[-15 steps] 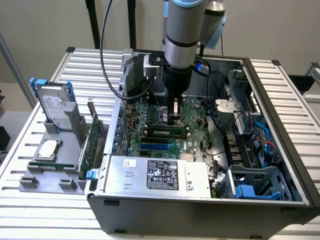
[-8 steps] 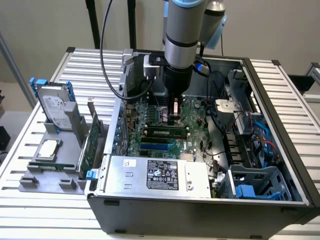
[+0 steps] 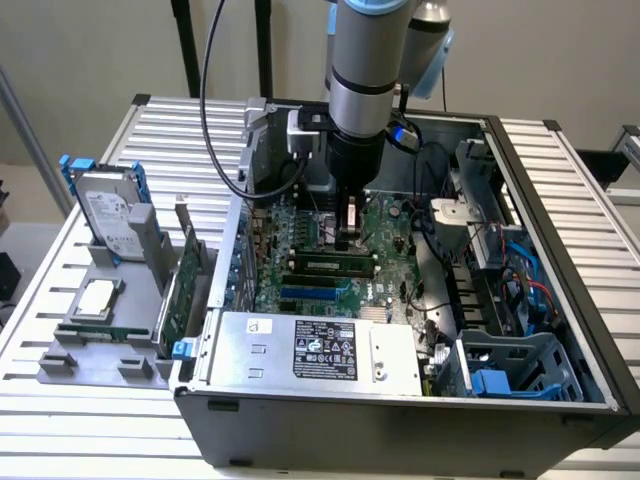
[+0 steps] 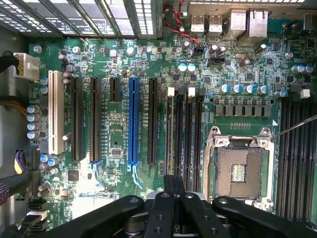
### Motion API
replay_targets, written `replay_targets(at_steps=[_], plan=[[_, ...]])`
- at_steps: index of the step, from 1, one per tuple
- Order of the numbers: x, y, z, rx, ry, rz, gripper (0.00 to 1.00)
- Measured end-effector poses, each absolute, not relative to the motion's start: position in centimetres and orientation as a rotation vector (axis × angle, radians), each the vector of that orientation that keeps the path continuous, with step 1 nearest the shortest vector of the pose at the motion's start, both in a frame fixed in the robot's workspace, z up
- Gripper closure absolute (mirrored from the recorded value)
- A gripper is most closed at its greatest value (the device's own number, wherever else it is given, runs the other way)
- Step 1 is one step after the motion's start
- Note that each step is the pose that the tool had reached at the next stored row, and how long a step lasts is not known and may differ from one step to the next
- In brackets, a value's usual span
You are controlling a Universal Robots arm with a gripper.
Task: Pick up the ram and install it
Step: 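Press down the ram until it locks into place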
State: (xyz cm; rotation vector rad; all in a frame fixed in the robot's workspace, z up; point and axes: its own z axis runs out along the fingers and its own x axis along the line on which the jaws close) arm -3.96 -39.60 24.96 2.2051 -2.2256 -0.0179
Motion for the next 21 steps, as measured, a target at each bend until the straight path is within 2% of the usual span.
replay_targets(at_steps=[9, 21], plan=[[-4.3, -39.6, 24.9, 2.205, -2.226, -0.018, 1.00], [-4.6, -39.6, 23.0, 2.207, -2.232, -0.008, 1.00]])
